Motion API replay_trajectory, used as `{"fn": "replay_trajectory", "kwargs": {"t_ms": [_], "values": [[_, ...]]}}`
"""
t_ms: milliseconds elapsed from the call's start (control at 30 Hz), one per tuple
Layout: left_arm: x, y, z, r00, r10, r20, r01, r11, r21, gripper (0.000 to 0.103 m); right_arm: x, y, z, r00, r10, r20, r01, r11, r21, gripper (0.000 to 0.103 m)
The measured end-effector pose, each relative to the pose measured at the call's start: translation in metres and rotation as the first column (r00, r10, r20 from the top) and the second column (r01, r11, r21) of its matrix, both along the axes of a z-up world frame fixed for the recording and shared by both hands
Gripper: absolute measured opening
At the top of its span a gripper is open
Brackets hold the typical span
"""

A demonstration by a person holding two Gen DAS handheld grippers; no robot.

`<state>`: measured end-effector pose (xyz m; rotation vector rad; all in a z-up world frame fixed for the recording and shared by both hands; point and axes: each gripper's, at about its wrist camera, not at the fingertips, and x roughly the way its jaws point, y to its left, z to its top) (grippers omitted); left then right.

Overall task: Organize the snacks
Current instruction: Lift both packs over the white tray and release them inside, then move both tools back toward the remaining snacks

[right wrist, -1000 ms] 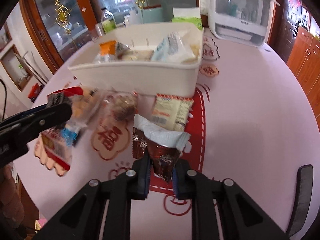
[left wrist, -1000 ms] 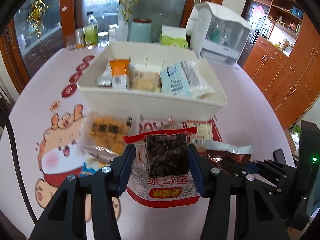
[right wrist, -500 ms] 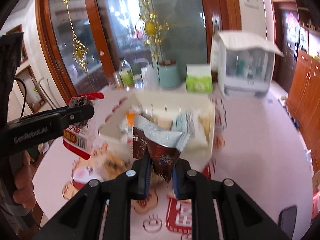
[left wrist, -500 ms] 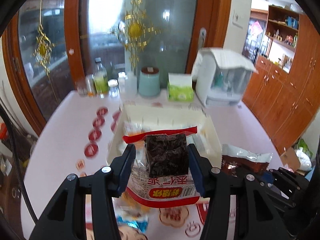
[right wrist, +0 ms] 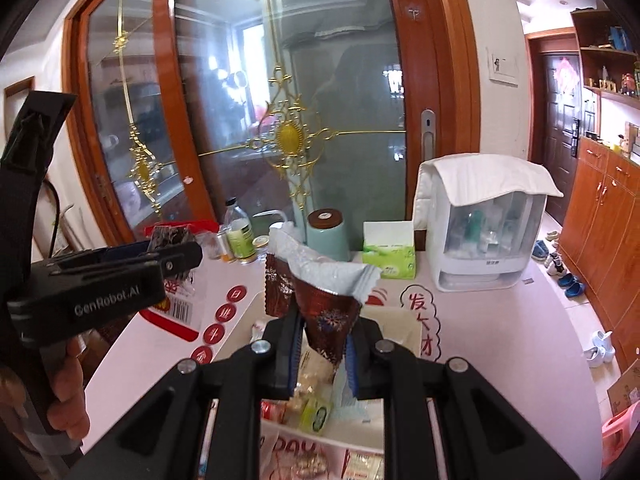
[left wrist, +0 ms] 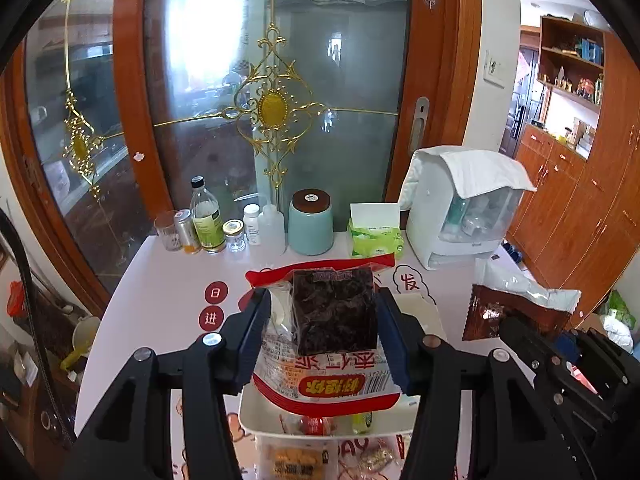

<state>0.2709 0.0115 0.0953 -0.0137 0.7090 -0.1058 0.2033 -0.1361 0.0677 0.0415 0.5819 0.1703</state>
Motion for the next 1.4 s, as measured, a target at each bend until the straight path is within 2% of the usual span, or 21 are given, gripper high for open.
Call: {"fn": "replay_trajectory", "kwargs": {"t_ms": [167, 300, 500, 733, 833, 867, 900, 967, 1033, 1400], "values": [[0.03, -0.007, -0.022, 0.999, -0.006, -0.051, 0.008, 1.0, 0.027, 0.052, 0.033, 0.0, -0.012, 0.997, -0.032, -0.063, 0.033, 0.999, 0.011, 0.018], [0.044, -0.01, -0.048, 0.995, -0.014, -0.097, 0.019, 0.999, 0.049, 0.052, 0.051, 0.002, -0.037, 0.991, -0.044, -0.13, 0.045, 0.999, -0.002, 0.019], [0.062, -0.01, -0.083, 0.986, -0.016, -0.163, 0.028, 0.997, 0.069, 0.052, 0.065, 0.007, -0.07, 0.978, -0.048, -0.203, 0.046, 0.999, -0.015, 0.019], [0.073, -0.011, -0.108, 0.979, -0.015, -0.204, 0.033, 0.996, 0.088, 0.055, 0.076, 0.011, -0.094, 0.963, -0.045, -0.267, 0.041, 0.999, -0.021, 0.02], [0.073, -0.01, -0.111, 0.981, 0.0, -0.196, 0.021, 0.994, 0.103, 0.073, 0.078, 0.012, -0.102, 0.956, -0.045, -0.291, 0.04, 0.999, -0.024, 0.021], [0.072, -0.01, -0.11, 0.982, 0.007, -0.189, 0.013, 0.995, 0.103, 0.085, 0.08, 0.013, -0.105, 0.951, -0.039, -0.305, 0.035, 0.999, -0.02, 0.025], [0.071, -0.008, -0.109, 0.984, 0.014, -0.18, 0.004, 0.995, 0.101, 0.091, 0.081, 0.012, -0.108, 0.947, -0.034, -0.319, 0.031, 0.999, -0.014, 0.029], [0.069, -0.007, -0.107, 0.985, 0.015, -0.17, 0.0, 0.996, 0.088, 0.092, 0.08, 0.011, -0.111, 0.943, -0.042, -0.331, 0.041, 0.999, -0.009, 0.044], [0.068, -0.006, -0.106, 0.985, 0.015, -0.175, -0.001, 0.997, 0.079, 0.092, 0.077, 0.009, -0.111, 0.945, -0.047, -0.323, 0.047, 0.999, -0.006, 0.05], [0.042, -0.006, -0.082, 0.989, 0.018, -0.149, -0.012, 0.999, 0.04, 0.092, 0.052, 0.002, -0.092, 0.959, -0.024, -0.281, 0.031, 0.999, 0.02, 0.051]]}}
